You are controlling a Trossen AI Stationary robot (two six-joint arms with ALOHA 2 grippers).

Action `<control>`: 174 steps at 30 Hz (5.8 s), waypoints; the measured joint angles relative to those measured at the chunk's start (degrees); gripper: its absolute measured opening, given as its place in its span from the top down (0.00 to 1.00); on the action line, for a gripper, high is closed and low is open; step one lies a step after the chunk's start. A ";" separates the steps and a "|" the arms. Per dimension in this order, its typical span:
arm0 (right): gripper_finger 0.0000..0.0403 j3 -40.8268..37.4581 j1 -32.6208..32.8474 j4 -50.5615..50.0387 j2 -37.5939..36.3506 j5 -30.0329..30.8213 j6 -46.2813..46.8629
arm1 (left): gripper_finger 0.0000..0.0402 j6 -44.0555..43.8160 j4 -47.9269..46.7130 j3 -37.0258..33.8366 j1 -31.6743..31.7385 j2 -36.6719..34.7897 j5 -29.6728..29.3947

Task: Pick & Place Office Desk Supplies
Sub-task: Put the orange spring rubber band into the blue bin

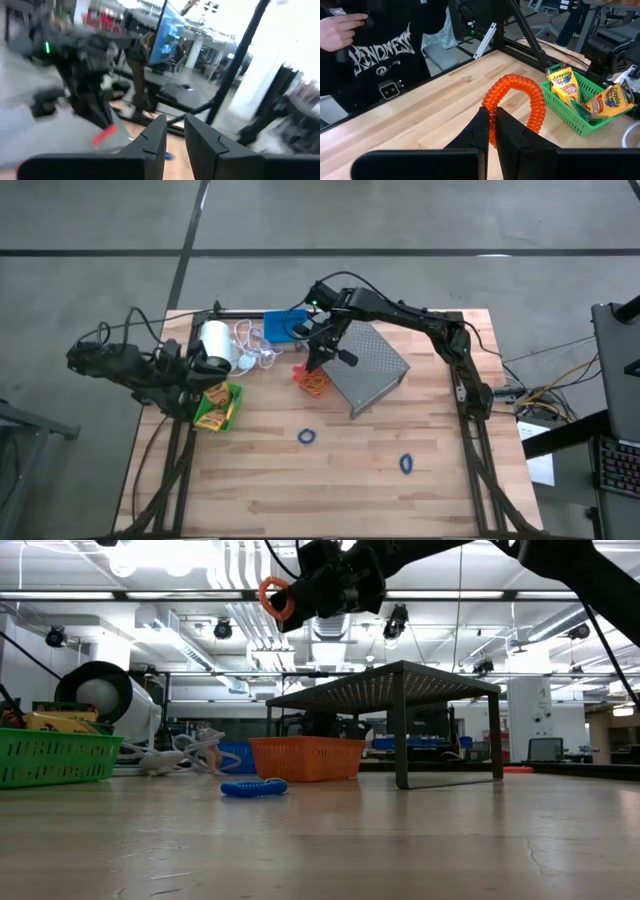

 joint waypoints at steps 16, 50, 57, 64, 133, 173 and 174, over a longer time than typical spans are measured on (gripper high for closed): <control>0.97 -0.02 0.00 -0.35 0.02 0.07 -0.06 | 0.81 12.94 -11.47 0.04 0.43 10.39 -29.41; 0.97 -0.26 0.00 -0.32 0.03 0.05 -1.41 | 0.82 53.38 12.92 -8.45 32.04 24.78 24.79; 0.97 -0.26 0.00 -0.26 0.04 0.05 -2.69 | 0.82 55.05 17.29 -9.46 32.06 24.76 28.89; 0.97 -0.26 0.02 -0.17 0.04 0.03 -2.75 | 0.82 56.24 21.07 -9.46 33.33 27.35 32.38; 0.97 -0.59 0.02 -0.24 0.04 0.05 -2.16 | 0.75 50.28 25.33 -6.43 38.51 38.27 37.93; 0.97 -0.59 0.02 -0.20 0.04 0.07 -1.29 | 0.66 51.53 22.79 -6.36 38.49 38.24 37.91; 0.97 -0.59 0.02 -0.20 0.04 0.06 -1.29 | 0.63 51.53 22.79 -6.36 38.49 38.24 37.91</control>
